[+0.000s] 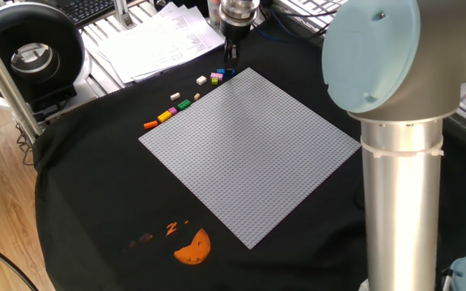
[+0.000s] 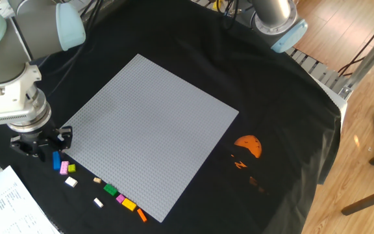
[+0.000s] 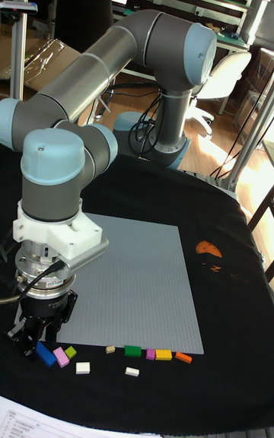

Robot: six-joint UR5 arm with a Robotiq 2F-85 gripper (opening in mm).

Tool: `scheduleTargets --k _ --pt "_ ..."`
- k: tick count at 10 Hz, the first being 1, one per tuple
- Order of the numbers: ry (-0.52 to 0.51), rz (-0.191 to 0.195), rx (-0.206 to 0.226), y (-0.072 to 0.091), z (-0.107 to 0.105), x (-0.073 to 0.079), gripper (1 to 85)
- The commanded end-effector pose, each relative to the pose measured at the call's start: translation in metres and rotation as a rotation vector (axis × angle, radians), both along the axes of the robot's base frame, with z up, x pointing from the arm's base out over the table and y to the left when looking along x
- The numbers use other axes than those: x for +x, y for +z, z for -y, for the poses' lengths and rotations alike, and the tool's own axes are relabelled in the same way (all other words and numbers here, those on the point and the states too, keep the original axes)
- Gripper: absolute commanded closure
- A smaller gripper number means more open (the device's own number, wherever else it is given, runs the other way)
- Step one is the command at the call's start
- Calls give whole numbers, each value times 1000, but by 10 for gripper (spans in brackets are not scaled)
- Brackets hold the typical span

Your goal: Build with small Lego blocks

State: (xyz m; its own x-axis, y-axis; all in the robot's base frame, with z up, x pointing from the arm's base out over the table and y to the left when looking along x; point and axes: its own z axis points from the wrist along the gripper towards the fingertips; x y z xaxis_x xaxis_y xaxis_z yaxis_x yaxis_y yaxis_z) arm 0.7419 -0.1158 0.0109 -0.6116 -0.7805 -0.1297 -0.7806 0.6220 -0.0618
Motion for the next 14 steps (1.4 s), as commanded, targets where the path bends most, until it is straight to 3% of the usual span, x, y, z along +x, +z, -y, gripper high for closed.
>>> scheduleTargets --k 1,8,9,13,14 --pt "-18 -2 11 -4 -1 0 467" --pt "-27 -9 20 -11 -3 -1 483" --pt "-39 -30 37 -11 -7 -6 513" --pt "-50 -42 42 -12 -8 -10 567" --pt "-60 -47 42 -12 -8 -11 627"
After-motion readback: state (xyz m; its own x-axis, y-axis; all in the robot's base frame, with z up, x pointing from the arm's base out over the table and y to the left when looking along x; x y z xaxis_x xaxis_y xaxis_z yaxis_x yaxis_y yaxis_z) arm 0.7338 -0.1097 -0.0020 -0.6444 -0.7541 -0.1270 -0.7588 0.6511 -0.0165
